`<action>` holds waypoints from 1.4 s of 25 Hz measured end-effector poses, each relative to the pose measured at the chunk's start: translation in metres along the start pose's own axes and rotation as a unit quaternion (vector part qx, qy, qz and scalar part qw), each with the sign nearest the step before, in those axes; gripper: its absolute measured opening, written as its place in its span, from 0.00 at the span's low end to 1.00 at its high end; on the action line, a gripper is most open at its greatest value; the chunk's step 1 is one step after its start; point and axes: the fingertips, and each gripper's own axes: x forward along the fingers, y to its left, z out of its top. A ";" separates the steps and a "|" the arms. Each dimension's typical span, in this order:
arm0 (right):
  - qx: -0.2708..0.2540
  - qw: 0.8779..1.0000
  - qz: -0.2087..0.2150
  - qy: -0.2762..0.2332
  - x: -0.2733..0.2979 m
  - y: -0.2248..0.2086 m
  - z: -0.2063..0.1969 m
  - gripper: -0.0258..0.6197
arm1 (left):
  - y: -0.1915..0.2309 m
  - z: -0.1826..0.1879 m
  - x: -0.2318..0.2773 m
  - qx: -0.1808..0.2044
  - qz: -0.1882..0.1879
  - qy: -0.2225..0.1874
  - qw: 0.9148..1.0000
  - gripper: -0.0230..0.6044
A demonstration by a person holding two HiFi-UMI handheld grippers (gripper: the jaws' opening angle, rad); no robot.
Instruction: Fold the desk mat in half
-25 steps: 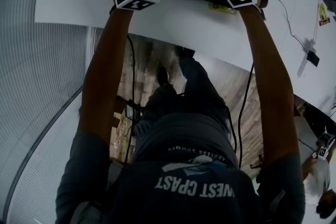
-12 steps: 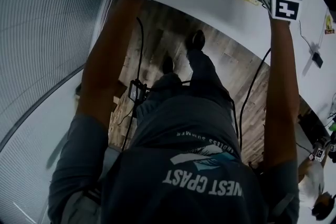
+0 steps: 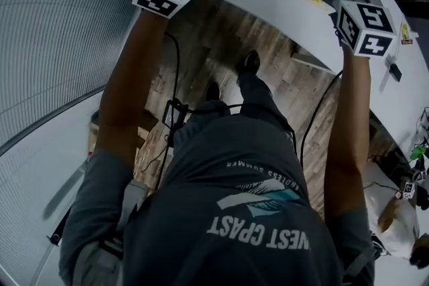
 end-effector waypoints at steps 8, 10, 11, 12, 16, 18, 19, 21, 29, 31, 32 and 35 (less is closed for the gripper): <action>0.000 0.999 0.019 -0.045 -0.069 0.047 0.053 0.08 | -0.014 0.056 -0.071 0.009 -0.010 -0.029 0.999 0.09; -0.005 0.998 0.026 -0.052 -0.080 0.061 0.064 0.08 | -0.016 0.065 -0.086 0.015 -0.014 -0.039 0.999 0.09; -0.009 0.998 0.030 -0.055 -0.086 0.068 0.069 0.08 | -0.017 0.068 -0.093 0.018 -0.015 -0.044 0.999 0.09; -0.013 0.998 0.033 -0.058 -0.092 0.076 0.073 0.08 | -0.020 0.072 -0.101 0.023 -0.016 -0.047 0.999 0.09; -0.028 0.996 0.048 -0.071 -0.133 0.108 0.086 0.08 | -0.046 0.088 -0.141 0.032 -0.025 -0.045 0.998 0.09; -0.035 0.995 0.049 -0.083 -0.156 0.115 0.093 0.08 | -0.058 0.103 -0.157 0.040 -0.026 -0.046 0.998 0.09; -0.037 0.994 0.048 -0.088 -0.164 0.116 0.096 0.08 | -0.062 0.111 -0.161 0.045 -0.027 -0.047 0.998 0.09; -0.037 0.994 0.047 -0.090 -0.174 0.117 0.098 0.08 | -0.068 0.120 -0.169 0.051 -0.030 -0.046 0.997 0.09; -0.055 0.992 0.064 -0.098 -0.218 0.163 0.091 0.08 | -0.102 0.134 -0.222 0.066 -0.022 -0.058 0.996 0.09; -0.056 0.991 0.073 -0.096 -0.220 0.168 0.091 0.08 | -0.104 0.130 -0.223 0.069 -0.023 -0.048 0.996 0.09; -0.055 0.991 0.077 -0.095 -0.220 0.170 0.092 0.08 | -0.104 0.127 -0.223 0.070 -0.023 -0.043 0.996 0.09; -0.054 0.991 0.085 -0.093 -0.220 0.178 0.092 0.08 | -0.104 0.116 -0.227 0.061 -0.019 -0.035 0.997 0.09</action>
